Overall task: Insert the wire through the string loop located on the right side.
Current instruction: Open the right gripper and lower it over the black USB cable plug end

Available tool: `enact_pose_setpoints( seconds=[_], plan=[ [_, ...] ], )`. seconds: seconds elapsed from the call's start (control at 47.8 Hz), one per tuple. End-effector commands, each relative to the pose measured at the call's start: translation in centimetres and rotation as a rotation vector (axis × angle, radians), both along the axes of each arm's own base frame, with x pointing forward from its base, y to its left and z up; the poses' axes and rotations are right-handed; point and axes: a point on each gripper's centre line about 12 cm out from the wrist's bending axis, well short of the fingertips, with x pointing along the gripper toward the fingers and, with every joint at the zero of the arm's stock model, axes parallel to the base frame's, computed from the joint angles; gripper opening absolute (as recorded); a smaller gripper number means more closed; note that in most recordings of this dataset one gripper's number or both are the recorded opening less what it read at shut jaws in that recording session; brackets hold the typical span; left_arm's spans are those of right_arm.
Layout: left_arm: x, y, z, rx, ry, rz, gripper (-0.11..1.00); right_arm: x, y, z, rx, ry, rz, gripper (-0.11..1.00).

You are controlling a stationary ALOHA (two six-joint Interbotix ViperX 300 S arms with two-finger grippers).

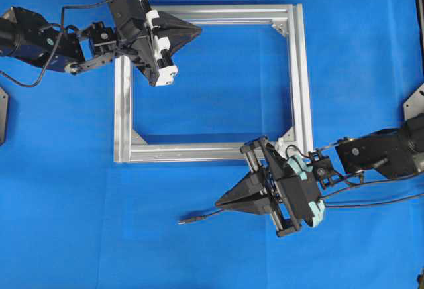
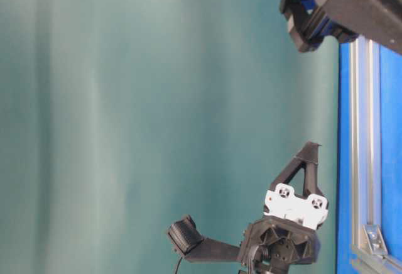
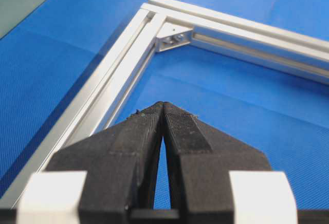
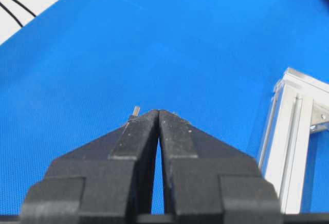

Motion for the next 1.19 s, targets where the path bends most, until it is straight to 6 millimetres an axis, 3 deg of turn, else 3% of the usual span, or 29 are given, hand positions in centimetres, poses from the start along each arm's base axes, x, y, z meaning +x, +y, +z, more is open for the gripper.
enact_pose_setpoints(
  seconds=[0.0, 0.126, 0.565, 0.711, 0.962, 1.067, 1.172],
  plan=[
    [0.6, -0.3, 2.2, 0.026, -0.045, -0.023, 0.0, 0.3, 0.5, 2.2, 0.018, -0.063, 0.011, 0.0],
    [0.4, -0.3, 2.0, 0.025, -0.037, -0.023, 0.0, 0.2, 1.0, 2.3, 0.014, -0.058, 0.027, -0.06],
    [0.3, -0.4, 1.9, 0.025, -0.032, -0.025, 0.0, 0.2, 1.4, 2.1, 0.039, -0.021, 0.025, -0.04],
    [0.3, -0.4, 1.9, 0.026, -0.032, -0.026, 0.0, 0.2, 1.8, 2.1, 0.088, -0.003, 0.022, 0.18],
    [0.3, -0.3, 2.0, 0.024, -0.034, -0.025, 0.0, 0.7, 1.8, 1.9, 0.135, 0.038, -0.009, 0.87],
    [0.3, -0.3, 2.0, 0.024, -0.034, -0.025, 0.0, 0.9, 1.7, 1.6, 0.134, 0.062, -0.023, 0.81],
    [0.3, -0.4, 1.9, 0.025, -0.033, -0.026, 0.0, 1.1, 2.0, 0.6, 0.14, 0.096, -0.038, 0.83]
  ],
)
